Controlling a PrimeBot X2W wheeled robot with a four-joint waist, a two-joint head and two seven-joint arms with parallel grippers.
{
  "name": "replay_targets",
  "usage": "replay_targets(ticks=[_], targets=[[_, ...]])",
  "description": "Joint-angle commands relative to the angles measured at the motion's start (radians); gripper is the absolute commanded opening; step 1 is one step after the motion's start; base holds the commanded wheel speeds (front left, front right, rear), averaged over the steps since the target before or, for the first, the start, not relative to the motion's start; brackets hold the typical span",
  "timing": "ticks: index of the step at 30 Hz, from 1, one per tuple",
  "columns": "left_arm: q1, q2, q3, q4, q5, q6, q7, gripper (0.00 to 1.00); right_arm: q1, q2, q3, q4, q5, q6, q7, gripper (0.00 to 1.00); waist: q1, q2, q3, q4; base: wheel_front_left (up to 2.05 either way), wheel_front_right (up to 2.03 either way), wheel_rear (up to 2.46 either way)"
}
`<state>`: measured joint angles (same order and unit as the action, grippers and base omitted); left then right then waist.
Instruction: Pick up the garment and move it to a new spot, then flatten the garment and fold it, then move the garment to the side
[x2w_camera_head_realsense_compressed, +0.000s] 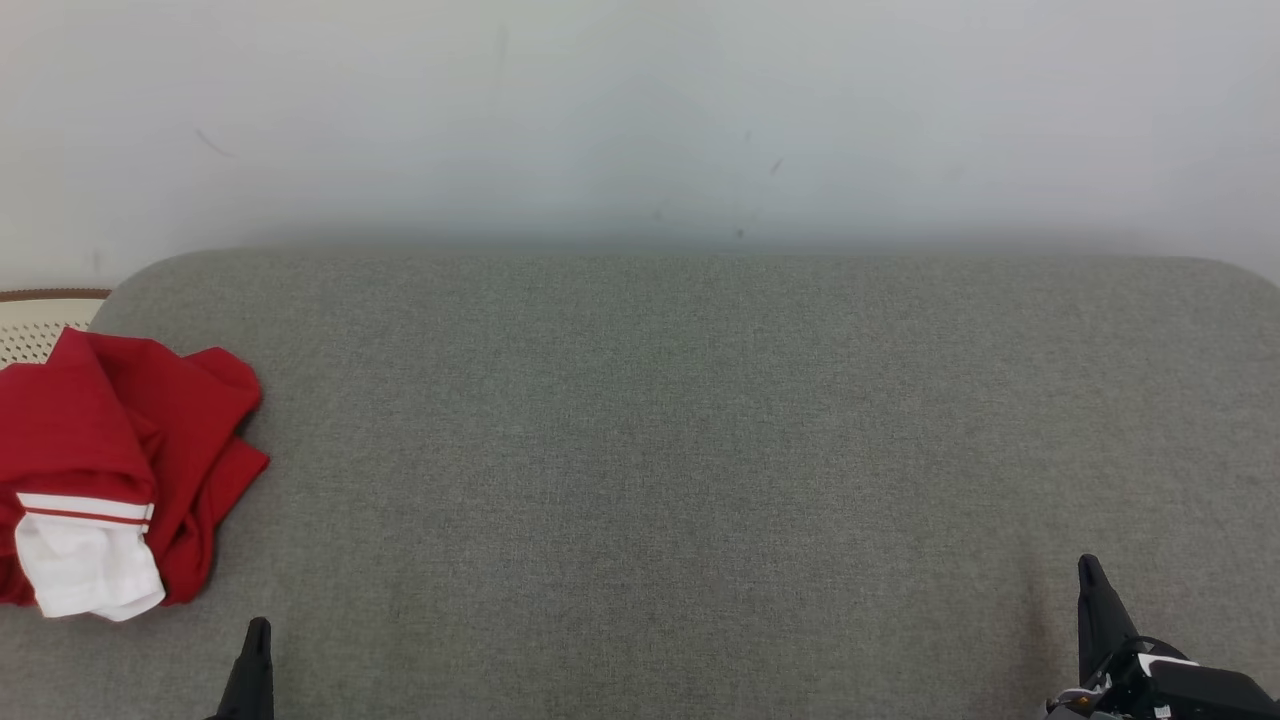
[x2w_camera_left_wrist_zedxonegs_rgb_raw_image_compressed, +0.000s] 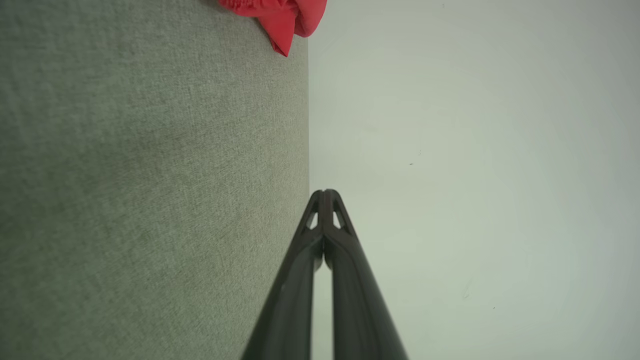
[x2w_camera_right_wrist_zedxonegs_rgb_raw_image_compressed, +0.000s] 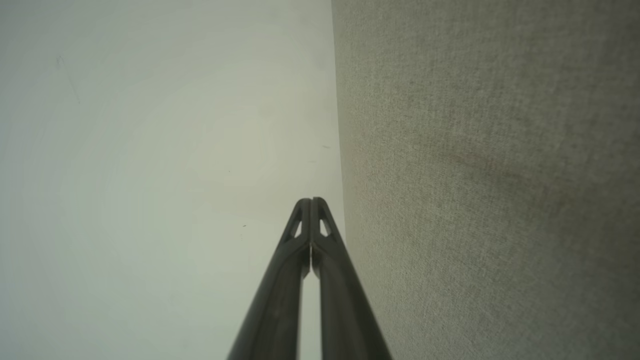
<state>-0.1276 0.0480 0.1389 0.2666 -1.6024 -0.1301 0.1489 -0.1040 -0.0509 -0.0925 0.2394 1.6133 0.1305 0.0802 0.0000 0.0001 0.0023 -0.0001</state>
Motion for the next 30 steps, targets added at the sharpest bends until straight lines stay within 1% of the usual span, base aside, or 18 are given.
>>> replay_targets(ticks=[1,30], targets=[[-0.005,0.004,0.001,-0.001,-0.009,-0.002,0.002,0.00,0.000,0.001,0.001,-0.003,0.005,0.000,0.004,0.00,0.0000,-0.0001,0.000,0.000,0.00,0.00,0.00],[-0.005,0.004,0.001,-0.001,-0.009,-0.002,0.002,0.00,0.000,0.001,0.000,-0.003,0.005,0.000,0.004,0.00,0.0000,-0.0001,0.000,0.000,0.00,0.00,0.00]])
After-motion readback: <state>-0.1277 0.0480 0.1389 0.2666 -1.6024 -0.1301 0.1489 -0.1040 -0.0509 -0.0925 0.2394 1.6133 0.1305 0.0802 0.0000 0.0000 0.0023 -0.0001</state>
